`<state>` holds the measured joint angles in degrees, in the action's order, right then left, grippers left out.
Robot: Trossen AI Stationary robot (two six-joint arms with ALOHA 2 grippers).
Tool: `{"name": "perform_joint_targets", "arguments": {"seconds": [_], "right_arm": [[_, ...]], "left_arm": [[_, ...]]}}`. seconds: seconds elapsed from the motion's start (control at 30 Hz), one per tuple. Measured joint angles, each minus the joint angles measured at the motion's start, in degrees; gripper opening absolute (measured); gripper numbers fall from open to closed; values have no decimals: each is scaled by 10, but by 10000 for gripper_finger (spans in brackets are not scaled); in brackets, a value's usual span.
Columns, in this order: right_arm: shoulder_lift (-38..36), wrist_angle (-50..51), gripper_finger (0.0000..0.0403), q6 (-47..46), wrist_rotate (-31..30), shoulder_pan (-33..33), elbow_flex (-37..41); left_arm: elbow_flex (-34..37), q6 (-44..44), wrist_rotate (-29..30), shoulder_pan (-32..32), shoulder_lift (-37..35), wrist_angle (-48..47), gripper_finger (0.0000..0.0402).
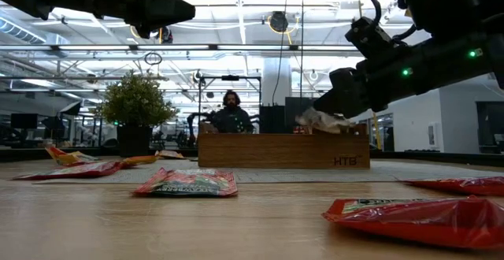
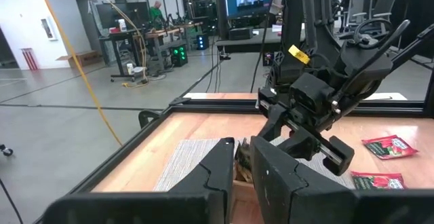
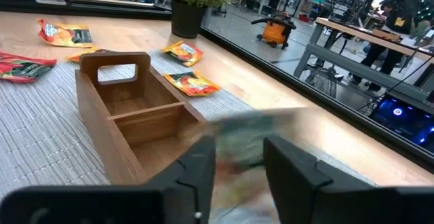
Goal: Pick & Place Tea
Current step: Put the brown tea bag into the right section of the wooden organizer
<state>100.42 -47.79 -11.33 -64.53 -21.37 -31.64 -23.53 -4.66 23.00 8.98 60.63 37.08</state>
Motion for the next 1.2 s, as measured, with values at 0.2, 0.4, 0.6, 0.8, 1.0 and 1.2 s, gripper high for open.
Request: {"name": "perform_joint_targets", "arguments": {"seconds": [0.2,0.4,0.6,0.8,1.0,1.2], "right_arm": [[0,0,140,2,0,0,0],[0,-42,132,64,0,0,0],[-4,-147,133,200,0,0,0],[-91,-70,137,247,69,-9,0],[-166,294,134,101,255,-15,-77],[-136,538,103,17,319,-14,-155]], "left_arm": [[0,0,0,0,0,0,58],[0,0,0,0,0,0,58],[0,0,0,0,0,0,58],[0,0,0,0,0,0,58],[0,0,0,0,0,0,58],[0,0,0,0,0,0,58]]}}
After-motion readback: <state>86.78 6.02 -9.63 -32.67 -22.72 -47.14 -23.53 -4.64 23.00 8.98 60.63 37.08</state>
